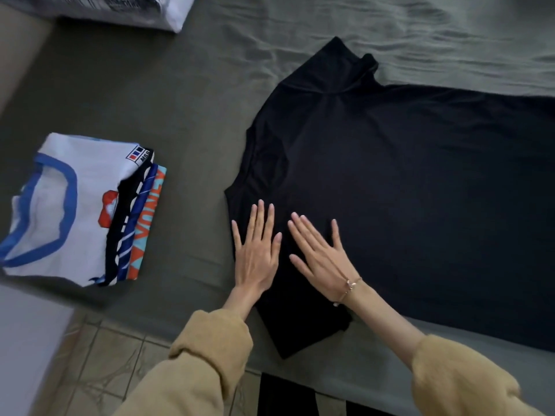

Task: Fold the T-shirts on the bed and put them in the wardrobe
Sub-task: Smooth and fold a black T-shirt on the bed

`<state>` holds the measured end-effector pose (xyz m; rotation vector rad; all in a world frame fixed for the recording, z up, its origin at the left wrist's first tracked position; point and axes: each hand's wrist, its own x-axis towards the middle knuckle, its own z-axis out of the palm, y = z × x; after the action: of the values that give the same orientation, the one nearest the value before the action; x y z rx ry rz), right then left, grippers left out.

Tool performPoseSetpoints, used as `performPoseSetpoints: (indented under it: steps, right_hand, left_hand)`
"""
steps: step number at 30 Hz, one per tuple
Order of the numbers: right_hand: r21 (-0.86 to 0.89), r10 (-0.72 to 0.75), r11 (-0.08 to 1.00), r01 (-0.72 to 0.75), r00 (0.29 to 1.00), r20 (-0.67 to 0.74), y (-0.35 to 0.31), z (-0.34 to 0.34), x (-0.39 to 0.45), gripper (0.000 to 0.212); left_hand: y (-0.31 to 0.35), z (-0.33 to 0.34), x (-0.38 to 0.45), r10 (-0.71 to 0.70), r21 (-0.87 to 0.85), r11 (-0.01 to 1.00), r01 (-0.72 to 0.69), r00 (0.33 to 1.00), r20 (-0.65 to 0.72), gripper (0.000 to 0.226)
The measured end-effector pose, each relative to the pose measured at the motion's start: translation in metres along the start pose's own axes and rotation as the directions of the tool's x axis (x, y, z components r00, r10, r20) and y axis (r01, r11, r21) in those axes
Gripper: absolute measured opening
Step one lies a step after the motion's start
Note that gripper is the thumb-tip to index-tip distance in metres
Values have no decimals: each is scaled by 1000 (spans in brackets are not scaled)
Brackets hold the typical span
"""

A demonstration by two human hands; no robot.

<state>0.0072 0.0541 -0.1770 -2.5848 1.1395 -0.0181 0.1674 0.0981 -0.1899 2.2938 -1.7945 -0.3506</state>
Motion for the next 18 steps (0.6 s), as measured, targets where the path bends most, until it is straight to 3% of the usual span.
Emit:
performPoseSetpoints:
  steps: [2, 5, 8, 13, 18]
  right_hand:
    - [-8, -4, 1000, 4, 999, 48, 1, -1, 5, 62]
    - [17, 114, 993, -116, 991, 64, 27, -9, 4, 66]
    - [-2, 270, 963, -270, 963, 14, 63, -19, -6, 67]
    - [20, 468, 884, -468, 881, -74, 132, -29, -37, 75]
    - [59, 676, 735, -675, 724, -138, 193, -39, -94, 67]
  left_hand:
    - [-1, 1, 1, -80, 1, 997, 80, 997, -16, 62]
    - [14, 0, 10, -163, 2, 987, 163, 986, -40, 62]
    - [45, -1, 30, -78, -12, 997, 78, 997, -20, 61]
    - [102, 13, 60, 133, 1, 991, -135, 982, 131, 74]
    - [136, 34, 69, 136, 50, 988, -144, 980, 147, 75]
